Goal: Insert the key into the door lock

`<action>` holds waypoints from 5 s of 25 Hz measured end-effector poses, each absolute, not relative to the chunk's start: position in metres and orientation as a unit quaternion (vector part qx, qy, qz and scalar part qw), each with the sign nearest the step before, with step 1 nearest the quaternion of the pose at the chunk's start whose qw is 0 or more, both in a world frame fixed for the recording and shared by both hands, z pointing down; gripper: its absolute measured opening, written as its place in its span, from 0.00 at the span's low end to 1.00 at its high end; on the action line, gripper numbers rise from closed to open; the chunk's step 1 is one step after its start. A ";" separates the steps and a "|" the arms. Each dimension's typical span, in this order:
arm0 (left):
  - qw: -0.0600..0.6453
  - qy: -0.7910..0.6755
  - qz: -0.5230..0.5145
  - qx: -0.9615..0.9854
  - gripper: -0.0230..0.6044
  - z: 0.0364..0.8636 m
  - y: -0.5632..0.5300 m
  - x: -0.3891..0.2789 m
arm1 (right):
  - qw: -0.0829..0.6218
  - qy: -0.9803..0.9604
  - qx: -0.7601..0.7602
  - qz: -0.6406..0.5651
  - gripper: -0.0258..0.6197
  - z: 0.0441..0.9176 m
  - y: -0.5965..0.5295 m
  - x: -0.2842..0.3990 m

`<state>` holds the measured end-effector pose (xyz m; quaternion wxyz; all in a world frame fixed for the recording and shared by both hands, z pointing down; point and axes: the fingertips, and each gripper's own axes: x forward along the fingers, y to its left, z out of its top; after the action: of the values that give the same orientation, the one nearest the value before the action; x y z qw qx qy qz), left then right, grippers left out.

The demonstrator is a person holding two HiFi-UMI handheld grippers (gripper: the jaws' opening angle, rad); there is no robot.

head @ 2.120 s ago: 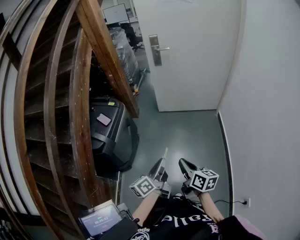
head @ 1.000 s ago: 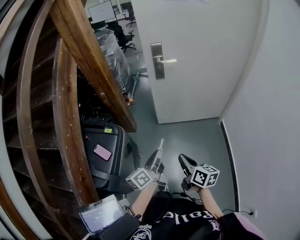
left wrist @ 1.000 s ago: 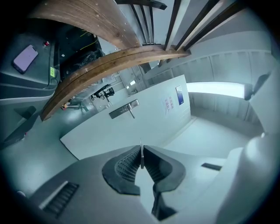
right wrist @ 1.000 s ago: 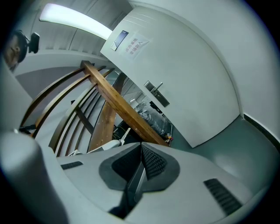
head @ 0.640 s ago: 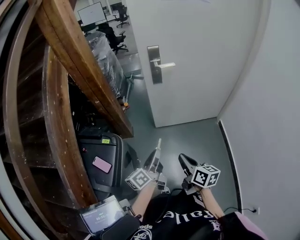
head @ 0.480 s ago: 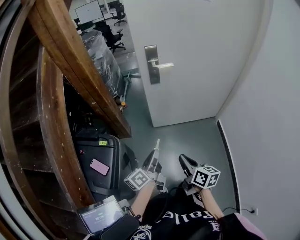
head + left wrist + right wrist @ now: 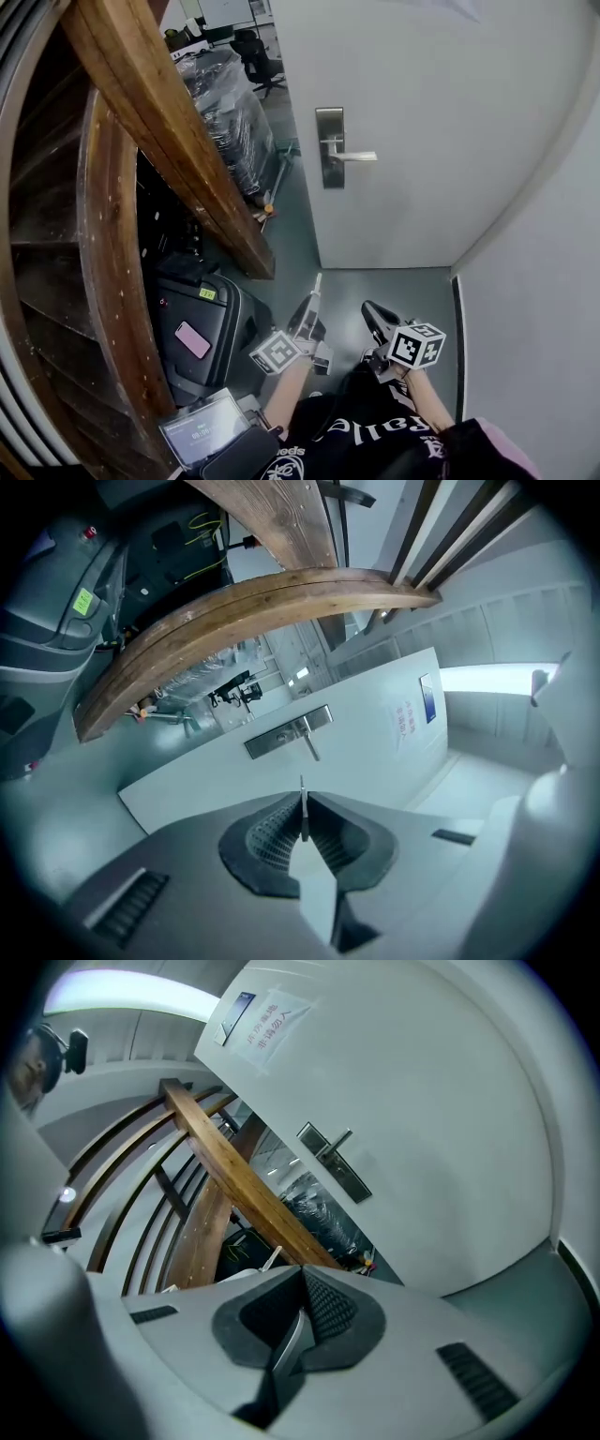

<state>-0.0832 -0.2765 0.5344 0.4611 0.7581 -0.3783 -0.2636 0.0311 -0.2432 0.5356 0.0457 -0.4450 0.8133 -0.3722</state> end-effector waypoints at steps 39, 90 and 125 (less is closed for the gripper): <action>0.498 -0.362 -0.294 0.731 0.08 0.530 -0.618 -0.008 | 0.073 0.818 -0.450 -0.351 0.07 0.513 -0.436 0.107; 0.369 -0.344 -0.078 0.860 0.07 0.559 -0.547 0.032 | 0.027 0.841 -0.420 -0.339 0.07 0.534 -0.420 0.103; 0.295 -0.247 -0.032 0.923 0.04 0.523 -0.085 -0.114 | 0.043 0.805 -0.440 -0.396 0.07 0.566 -0.082 -0.085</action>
<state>-0.1136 -0.0847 0.5234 0.2948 0.9227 -0.2465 -0.0320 -0.0853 -0.0817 0.5663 0.0431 -0.4400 0.8046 -0.3964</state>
